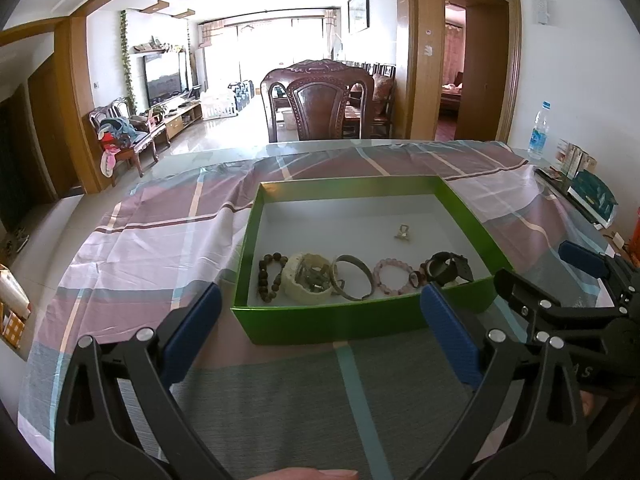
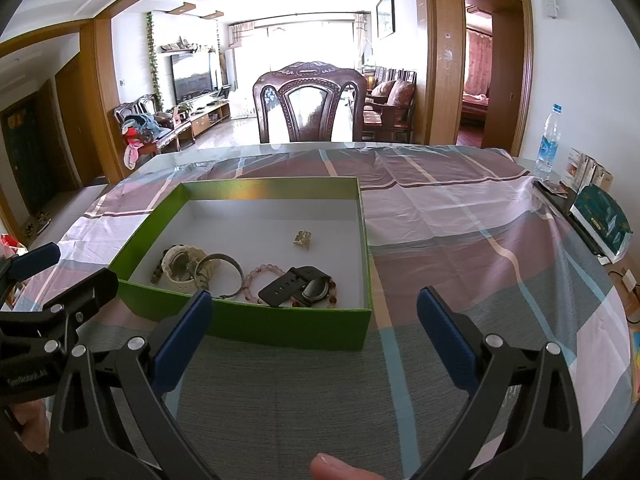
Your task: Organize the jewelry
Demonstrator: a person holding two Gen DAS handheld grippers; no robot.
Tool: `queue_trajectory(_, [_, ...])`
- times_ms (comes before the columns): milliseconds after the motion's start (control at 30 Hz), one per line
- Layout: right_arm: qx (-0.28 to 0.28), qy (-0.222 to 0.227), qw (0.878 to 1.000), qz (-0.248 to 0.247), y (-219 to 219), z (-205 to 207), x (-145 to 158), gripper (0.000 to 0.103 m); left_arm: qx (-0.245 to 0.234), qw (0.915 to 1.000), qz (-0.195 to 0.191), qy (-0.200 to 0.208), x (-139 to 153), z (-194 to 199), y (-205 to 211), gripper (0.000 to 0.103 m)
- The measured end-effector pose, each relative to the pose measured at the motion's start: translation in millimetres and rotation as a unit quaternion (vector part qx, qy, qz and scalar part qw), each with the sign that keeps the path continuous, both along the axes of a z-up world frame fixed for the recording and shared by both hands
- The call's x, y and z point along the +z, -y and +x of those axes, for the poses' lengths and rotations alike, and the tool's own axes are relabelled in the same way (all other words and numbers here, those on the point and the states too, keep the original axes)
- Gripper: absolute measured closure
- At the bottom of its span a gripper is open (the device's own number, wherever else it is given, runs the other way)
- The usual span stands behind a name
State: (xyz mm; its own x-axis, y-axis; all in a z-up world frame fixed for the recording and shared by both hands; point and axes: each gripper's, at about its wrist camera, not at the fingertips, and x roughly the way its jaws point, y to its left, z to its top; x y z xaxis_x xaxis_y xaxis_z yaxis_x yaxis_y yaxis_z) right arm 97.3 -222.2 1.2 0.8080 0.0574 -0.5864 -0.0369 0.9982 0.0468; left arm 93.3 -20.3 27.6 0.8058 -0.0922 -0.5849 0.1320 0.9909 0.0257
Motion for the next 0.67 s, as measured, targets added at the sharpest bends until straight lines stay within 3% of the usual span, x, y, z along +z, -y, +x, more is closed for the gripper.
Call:
queue_trajectory(467, [0.003,-0.007,1.0,0.004,2,0,-2,0.003,-0.001,1.0,-0.001,-0.009,-2,1,3,0.004])
queue_trajectory(567, [0.013,-0.048,0.999,0.005,6,0,-14,0.003,0.002,0.9995,0.009,-0.031,-3,1,-2,0.004])
queue_trajectory(667, [0.051,-0.126,0.991,-0.006,4,-10,-46,0.004,0.016,0.9977,0.028,-0.06,-16,-5,-12,0.004])
